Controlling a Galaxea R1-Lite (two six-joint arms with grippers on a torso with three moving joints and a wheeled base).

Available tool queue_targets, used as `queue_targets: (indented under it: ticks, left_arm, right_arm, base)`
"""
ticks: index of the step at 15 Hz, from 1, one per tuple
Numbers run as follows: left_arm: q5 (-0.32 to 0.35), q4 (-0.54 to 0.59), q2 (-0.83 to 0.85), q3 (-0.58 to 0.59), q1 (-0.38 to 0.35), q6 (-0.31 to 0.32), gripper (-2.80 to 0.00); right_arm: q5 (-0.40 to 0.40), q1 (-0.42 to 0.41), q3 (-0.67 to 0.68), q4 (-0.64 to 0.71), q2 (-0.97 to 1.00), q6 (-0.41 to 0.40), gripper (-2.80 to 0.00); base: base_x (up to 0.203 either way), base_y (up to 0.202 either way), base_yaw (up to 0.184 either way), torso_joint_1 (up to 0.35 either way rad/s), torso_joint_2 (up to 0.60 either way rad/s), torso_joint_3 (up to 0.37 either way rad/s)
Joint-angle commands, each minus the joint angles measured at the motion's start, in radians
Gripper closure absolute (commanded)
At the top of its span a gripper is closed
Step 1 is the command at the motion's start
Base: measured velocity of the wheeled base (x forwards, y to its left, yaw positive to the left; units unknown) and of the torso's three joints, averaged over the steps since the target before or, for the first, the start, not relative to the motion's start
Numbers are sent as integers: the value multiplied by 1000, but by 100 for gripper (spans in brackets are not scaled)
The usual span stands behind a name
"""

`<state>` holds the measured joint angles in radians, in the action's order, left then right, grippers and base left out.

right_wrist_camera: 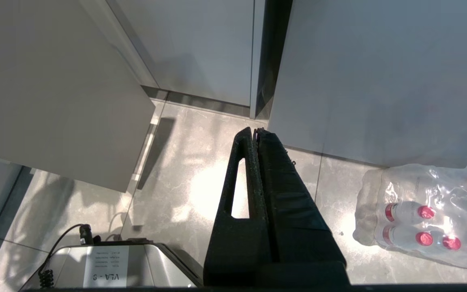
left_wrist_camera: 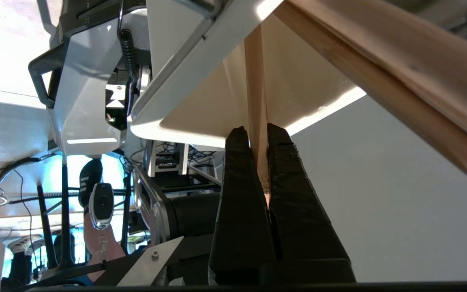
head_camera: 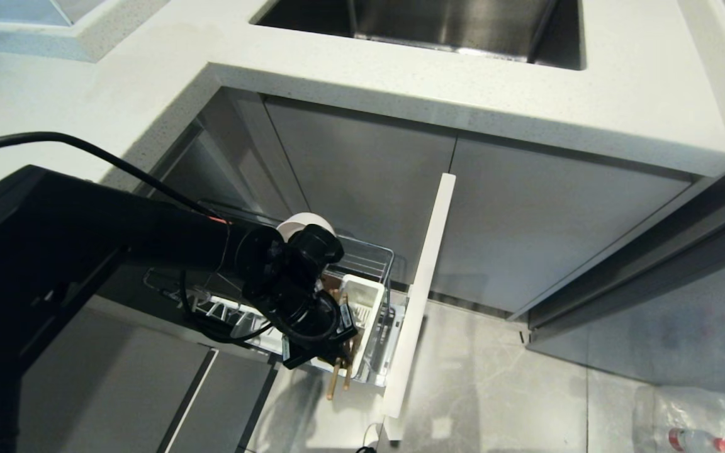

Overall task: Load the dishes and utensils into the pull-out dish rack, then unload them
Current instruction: Pick up the chopsticks and place it in the cupboard, then pick up the spoon and place it in the cupboard

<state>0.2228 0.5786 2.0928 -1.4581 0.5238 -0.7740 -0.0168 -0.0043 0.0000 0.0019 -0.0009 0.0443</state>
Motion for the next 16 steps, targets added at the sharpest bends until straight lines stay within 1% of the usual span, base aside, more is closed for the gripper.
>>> queue_targets:
  ticks: [1, 2, 3, 10, 16]
  left_arm:
    - [1, 3, 1, -1, -4, -5, 0]
    - [1, 3, 1, 1, -4, -5, 0]
    - [1, 3, 0, 1, -7, -6, -280]
    - [-3, 3, -17, -5, -7, -11, -280]
    - [-6, 9, -99, 2, -6, -16, -280]
  right_arm:
    - [0, 1, 2, 0, 1, 0, 0]
    - [0, 0, 2, 0, 1, 0, 0]
    - [0, 0, 2, 1, 1, 0, 0]
    - [0, 0, 2, 0, 1, 0, 0]
    - [0, 1, 2, 1, 1, 0, 0]
  base:
    - [0, 0, 0, 0, 0, 0]
    - [0, 0, 0, 0, 0, 0]
    - [0, 0, 0, 0, 0, 0]
    - [0, 0, 0, 0, 0, 0]
    - [0, 0, 0, 0, 0, 0]
